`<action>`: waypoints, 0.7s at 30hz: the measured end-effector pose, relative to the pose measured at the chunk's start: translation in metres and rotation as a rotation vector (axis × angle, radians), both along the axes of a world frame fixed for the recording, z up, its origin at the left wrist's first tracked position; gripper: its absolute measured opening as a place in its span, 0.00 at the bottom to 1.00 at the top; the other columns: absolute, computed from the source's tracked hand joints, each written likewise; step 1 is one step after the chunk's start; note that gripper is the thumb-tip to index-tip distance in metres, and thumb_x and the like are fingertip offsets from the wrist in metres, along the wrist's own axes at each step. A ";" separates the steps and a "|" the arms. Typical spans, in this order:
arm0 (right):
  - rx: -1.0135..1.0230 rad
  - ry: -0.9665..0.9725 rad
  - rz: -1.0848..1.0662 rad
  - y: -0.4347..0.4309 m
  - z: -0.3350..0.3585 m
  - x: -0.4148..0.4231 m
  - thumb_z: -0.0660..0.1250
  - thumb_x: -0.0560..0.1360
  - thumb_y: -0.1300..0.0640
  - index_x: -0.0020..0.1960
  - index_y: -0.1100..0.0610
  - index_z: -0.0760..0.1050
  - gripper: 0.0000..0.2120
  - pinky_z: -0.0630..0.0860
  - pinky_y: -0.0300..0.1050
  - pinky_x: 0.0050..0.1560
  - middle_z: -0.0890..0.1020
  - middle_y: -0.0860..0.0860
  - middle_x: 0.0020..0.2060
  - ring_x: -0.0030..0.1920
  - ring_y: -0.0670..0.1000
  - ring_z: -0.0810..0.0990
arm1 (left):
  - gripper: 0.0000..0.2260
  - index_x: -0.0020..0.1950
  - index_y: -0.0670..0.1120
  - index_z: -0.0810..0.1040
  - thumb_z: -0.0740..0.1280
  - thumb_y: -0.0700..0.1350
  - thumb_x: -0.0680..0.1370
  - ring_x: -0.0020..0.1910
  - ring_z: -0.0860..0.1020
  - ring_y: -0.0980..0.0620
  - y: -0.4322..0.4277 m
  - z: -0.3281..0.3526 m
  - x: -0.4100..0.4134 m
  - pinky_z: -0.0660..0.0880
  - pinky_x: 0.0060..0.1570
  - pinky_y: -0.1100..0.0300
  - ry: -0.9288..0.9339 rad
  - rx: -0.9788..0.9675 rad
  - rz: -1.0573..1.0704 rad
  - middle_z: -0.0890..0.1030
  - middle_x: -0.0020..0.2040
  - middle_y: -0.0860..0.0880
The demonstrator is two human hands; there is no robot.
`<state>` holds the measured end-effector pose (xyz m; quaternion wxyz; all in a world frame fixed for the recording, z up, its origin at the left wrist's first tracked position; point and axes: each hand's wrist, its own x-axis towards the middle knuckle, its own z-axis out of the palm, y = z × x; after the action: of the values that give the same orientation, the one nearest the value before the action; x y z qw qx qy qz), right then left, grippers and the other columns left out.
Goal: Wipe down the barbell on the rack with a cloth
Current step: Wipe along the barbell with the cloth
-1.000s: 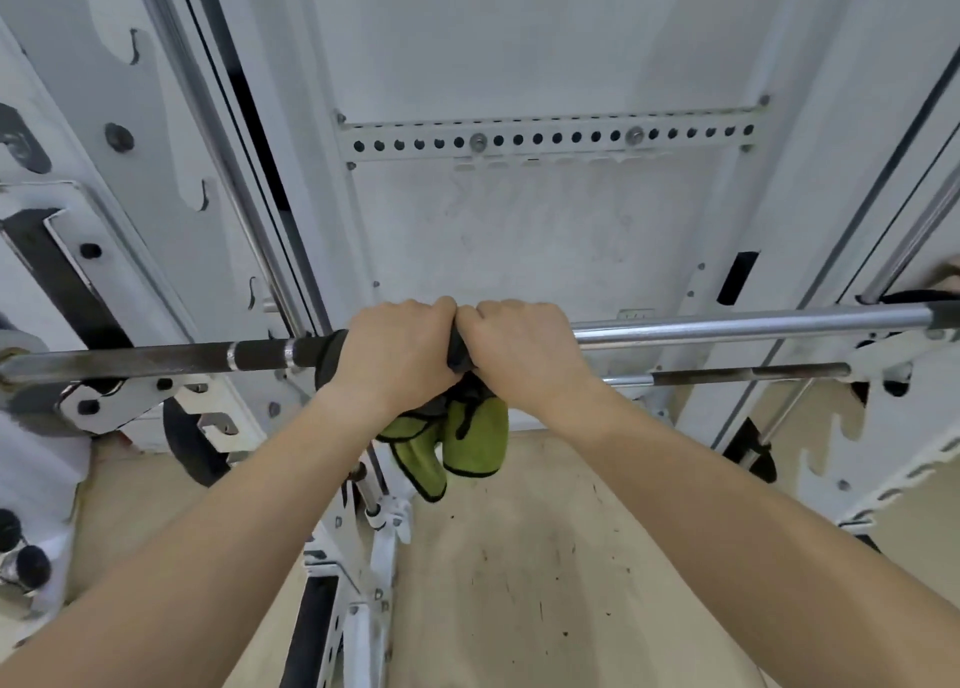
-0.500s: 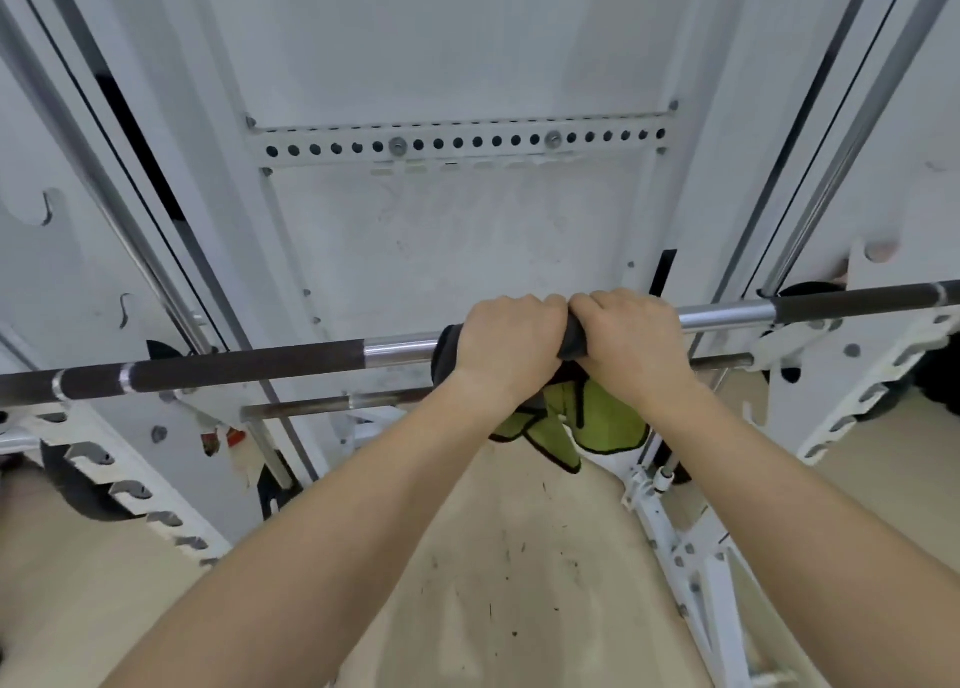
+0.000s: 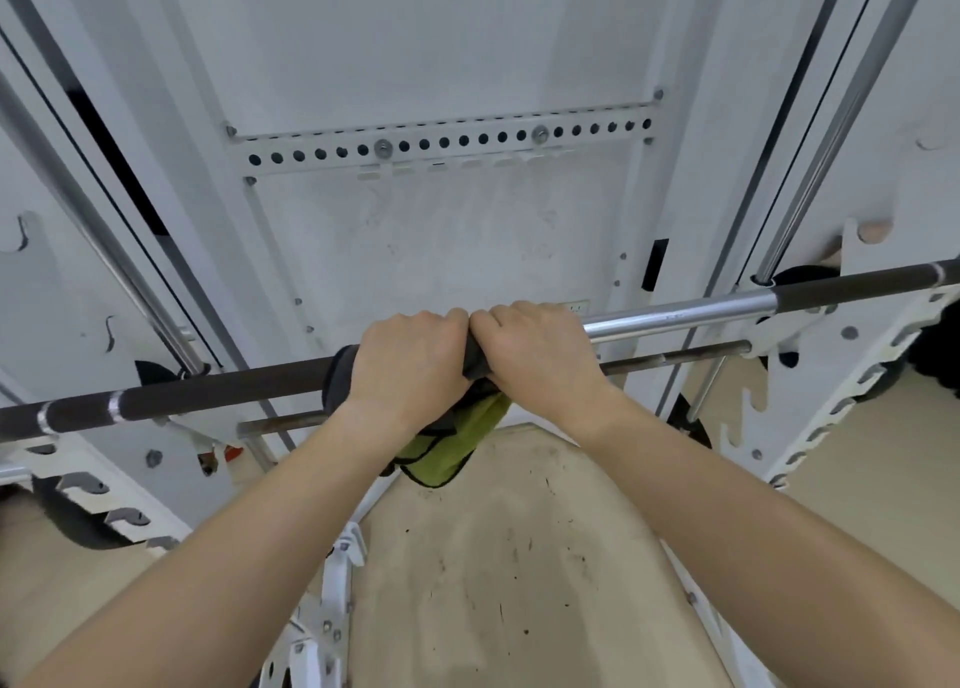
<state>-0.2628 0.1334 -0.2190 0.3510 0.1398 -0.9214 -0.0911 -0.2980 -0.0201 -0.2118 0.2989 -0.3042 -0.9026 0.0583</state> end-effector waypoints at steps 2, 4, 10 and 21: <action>0.017 0.018 0.019 0.019 -0.001 0.000 0.74 0.59 0.62 0.35 0.56 0.71 0.12 0.59 0.43 0.28 0.74 0.51 0.26 0.25 0.55 0.74 | 0.16 0.36 0.47 0.68 0.75 0.50 0.68 0.20 0.65 0.47 0.017 -0.003 0.001 0.55 0.23 0.62 -0.003 0.010 -0.007 0.65 0.25 0.50; 0.013 0.036 0.021 0.047 -0.003 0.003 0.73 0.60 0.62 0.36 0.55 0.70 0.12 0.61 0.43 0.27 0.74 0.51 0.27 0.26 0.55 0.74 | 0.17 0.35 0.47 0.69 0.77 0.49 0.65 0.19 0.69 0.47 0.044 -0.003 0.007 0.56 0.23 0.62 -0.019 0.018 -0.016 0.70 0.24 0.50; -0.009 0.069 0.005 0.158 -0.003 0.020 0.71 0.63 0.63 0.36 0.56 0.70 0.10 0.67 0.45 0.27 0.74 0.52 0.27 0.27 0.56 0.74 | 0.18 0.33 0.48 0.68 0.79 0.47 0.61 0.18 0.70 0.48 0.154 -0.003 0.023 0.48 0.25 0.63 0.014 0.039 -0.045 0.71 0.24 0.50; -0.062 -0.056 -0.144 0.308 0.002 0.052 0.77 0.60 0.61 0.37 0.55 0.72 0.14 0.66 0.45 0.29 0.77 0.51 0.29 0.30 0.57 0.77 | 0.13 0.35 0.48 0.73 0.77 0.44 0.62 0.20 0.74 0.48 0.315 0.003 0.052 0.52 0.25 0.63 -0.051 0.045 -0.042 0.75 0.25 0.51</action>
<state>-0.2107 0.4417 -0.2165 0.3217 0.0644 -0.9410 -0.0834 -0.2464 0.2952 -0.2088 0.2838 -0.3178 -0.9043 0.0239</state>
